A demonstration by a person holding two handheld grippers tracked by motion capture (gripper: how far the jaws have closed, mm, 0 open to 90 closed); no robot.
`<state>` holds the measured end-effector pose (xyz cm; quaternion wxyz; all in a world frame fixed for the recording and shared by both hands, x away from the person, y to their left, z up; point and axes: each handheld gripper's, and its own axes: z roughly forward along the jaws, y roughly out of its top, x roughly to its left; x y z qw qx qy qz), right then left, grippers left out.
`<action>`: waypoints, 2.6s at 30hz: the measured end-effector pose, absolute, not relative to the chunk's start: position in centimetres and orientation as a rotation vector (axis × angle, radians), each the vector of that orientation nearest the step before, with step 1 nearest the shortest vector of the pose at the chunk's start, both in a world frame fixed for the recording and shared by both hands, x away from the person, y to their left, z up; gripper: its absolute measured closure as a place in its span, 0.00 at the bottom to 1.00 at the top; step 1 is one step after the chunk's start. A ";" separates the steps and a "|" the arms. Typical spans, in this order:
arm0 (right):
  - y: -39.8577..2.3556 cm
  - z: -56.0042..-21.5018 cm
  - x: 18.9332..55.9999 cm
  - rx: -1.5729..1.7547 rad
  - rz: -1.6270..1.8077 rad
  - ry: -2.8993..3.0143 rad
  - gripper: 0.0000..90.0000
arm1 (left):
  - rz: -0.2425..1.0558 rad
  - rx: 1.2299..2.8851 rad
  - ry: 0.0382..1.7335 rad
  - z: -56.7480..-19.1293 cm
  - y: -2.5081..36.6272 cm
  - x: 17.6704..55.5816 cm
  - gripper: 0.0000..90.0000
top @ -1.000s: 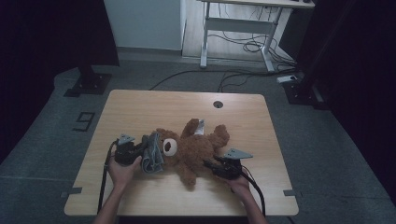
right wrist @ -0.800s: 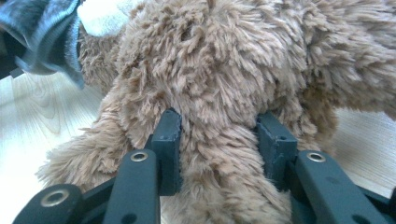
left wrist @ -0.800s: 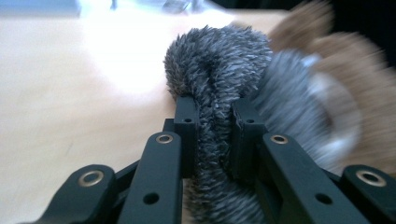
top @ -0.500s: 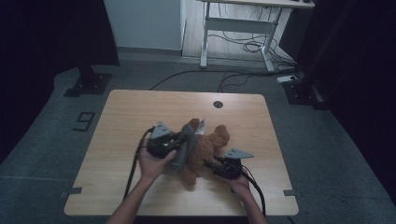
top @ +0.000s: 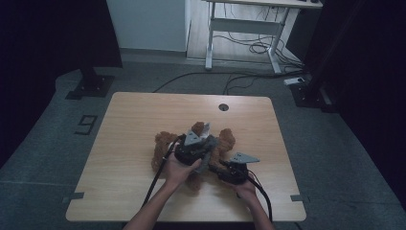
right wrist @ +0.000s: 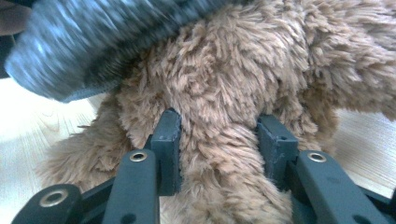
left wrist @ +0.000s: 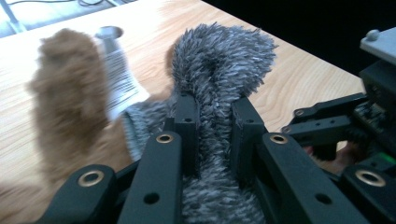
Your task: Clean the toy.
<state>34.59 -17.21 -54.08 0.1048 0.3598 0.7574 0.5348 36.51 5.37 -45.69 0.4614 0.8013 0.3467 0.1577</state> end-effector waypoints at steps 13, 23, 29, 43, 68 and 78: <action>-16.6 -54.2 34.5 1.037 1.552 2.245 0.65 | 0.445 1.807 0.977 -46.5 15.2 34.4 0.84; -16.8 -54.3 34.6 1.050 1.563 2.244 0.65 | 0.425 1.748 1.188 -48.6 21.0 35.6 0.85; -16.7 -54.3 34.6 1.050 1.556 2.244 0.65 | 0.429 1.793 1.278 -50.4 22.2 35.6 0.85; -17.7 -54.6 35.3 1.116 1.566 2.199 0.66 | 0.330 1.877 1.364 -52.8 21.3 38.8 0.84; -17.8 -54.6 35.3 1.100 1.554 2.205 0.65 | 0.242 1.974 0.743 -42.5 0.8 36.6 0.83; -17.7 -54.7 35.2 1.080 1.545 2.218 0.65 | 0.264 2.008 0.861 -46.0 2.2 38.3 0.83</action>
